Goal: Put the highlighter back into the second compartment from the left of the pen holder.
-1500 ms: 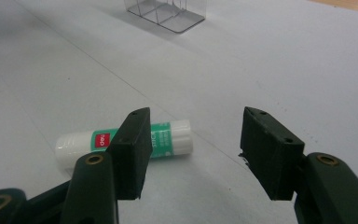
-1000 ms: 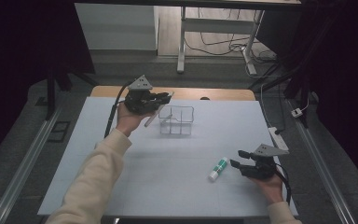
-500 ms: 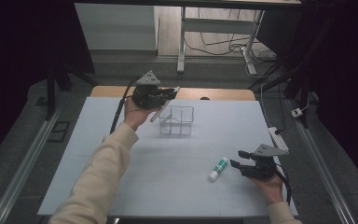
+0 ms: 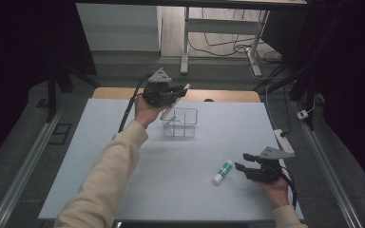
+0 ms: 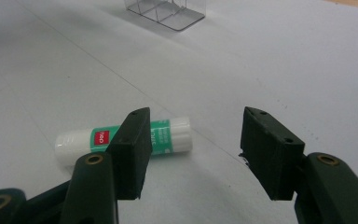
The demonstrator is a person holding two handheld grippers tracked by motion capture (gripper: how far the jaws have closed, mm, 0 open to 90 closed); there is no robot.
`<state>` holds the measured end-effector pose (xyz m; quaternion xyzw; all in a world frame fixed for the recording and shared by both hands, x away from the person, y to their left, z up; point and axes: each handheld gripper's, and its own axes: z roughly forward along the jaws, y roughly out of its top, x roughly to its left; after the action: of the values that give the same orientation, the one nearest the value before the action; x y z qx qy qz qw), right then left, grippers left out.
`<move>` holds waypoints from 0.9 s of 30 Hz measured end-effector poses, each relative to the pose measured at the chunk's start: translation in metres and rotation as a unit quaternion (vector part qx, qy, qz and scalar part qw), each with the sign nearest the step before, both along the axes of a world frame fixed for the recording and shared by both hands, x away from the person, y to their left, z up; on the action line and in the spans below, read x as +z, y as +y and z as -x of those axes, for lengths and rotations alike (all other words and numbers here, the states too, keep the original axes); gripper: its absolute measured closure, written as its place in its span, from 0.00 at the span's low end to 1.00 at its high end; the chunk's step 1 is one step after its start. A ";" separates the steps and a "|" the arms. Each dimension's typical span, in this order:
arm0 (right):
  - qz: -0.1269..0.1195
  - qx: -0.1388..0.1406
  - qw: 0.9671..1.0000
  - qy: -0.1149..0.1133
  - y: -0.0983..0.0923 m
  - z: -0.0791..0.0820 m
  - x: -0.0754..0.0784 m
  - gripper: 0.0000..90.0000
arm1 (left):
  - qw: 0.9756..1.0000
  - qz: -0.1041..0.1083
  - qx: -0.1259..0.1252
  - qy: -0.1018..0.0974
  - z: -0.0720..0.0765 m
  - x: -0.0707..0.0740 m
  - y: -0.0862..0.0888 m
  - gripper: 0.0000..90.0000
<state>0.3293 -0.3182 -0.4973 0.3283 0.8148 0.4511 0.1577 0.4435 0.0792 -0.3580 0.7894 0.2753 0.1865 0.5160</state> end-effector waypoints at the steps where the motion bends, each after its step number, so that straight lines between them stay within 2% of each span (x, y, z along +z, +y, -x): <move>1: -0.001 -0.001 1.000 -0.001 0.000 0.000 0.000 0.47 | 1.000 0.002 -0.001 0.000 -0.001 0.000 -0.001 0.87; 10: -0.006 -0.001 1.000 0.000 0.000 0.000 -0.001 0.47 | 1.000 0.009 -0.007 0.005 -0.010 -0.003 -0.012 0.87; 14: -0.006 0.000 1.000 0.000 -0.002 0.000 0.001 0.47 | 1.000 0.023 -0.012 0.013 -0.014 -0.002 -0.015 0.87; 20: -0.007 -0.004 1.000 0.001 -0.003 0.000 0.000 0.47 | 1.000 0.022 -0.012 0.010 -0.021 -0.001 -0.023 0.87; 27: -0.003 -0.003 1.000 0.003 -0.002 -0.001 -0.002 0.47 | 1.000 0.018 -0.012 0.006 -0.029 -0.007 -0.032 0.87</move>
<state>0.3300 -0.3200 -0.4990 0.3321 0.8132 0.4519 0.1554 0.4727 0.0468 -0.3649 0.7842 0.2719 0.1708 0.5309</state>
